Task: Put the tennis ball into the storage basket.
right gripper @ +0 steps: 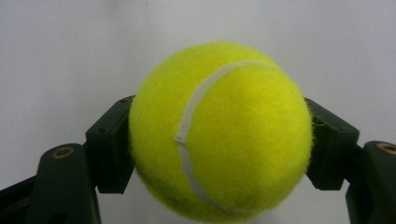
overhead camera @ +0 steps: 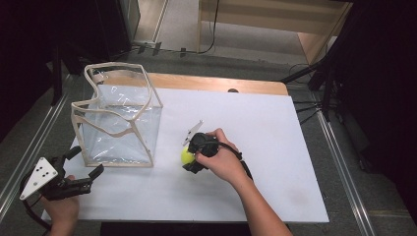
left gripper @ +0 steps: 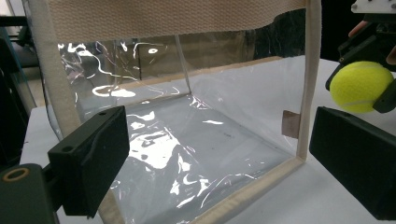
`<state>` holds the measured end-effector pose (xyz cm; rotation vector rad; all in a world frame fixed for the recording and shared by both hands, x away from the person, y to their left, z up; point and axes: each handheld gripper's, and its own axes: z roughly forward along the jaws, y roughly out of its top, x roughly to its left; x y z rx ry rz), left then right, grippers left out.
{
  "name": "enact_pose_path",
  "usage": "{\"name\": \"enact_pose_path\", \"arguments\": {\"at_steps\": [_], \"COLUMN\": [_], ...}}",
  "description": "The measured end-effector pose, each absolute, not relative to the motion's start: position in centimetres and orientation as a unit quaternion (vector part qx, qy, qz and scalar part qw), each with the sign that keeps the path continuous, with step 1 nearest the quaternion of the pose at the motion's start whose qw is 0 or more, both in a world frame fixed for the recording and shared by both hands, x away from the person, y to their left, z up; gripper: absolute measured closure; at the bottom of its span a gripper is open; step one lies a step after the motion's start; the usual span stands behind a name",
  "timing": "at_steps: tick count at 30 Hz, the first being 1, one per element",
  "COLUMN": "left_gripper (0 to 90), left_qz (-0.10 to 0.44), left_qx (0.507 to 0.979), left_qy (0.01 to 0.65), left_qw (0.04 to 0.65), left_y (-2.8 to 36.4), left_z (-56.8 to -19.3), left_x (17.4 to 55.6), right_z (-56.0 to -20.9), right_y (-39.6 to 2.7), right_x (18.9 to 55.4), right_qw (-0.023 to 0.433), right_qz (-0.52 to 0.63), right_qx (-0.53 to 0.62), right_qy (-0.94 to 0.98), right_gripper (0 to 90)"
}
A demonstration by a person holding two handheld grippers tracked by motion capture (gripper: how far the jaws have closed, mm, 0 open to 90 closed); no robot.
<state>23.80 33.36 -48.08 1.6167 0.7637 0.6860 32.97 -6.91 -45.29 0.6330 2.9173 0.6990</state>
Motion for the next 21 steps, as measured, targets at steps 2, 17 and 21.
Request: {"name": "enact_pose_path", "arguments": {"at_steps": [2,17,21], "left_gripper": [5.4,5.3,5.4], "left_qz": [0.293,0.292,0.292], "left_qx": [0.691,0.690,0.690], "left_qy": [0.326,0.326,0.326], "left_qw": [0.575,0.576,0.577], "left_y": [33.4,33.4,33.4], "left_z": [-48.1,-48.1,-48.1], "left_x": [23.8,23.8,23.8], "right_z": [-45.2,-44.4,-44.0], "right_y": [-6.4,-4.4,-3.8], "right_x": [33.0,33.7,33.8], "right_qw": [0.036,0.037,0.035], "right_qz": [0.228,0.238,0.243], "right_qx": [0.210,0.189,0.183], "right_qy": [0.950,0.952,0.952], "right_gripper": [23.0,23.0,23.0]}}
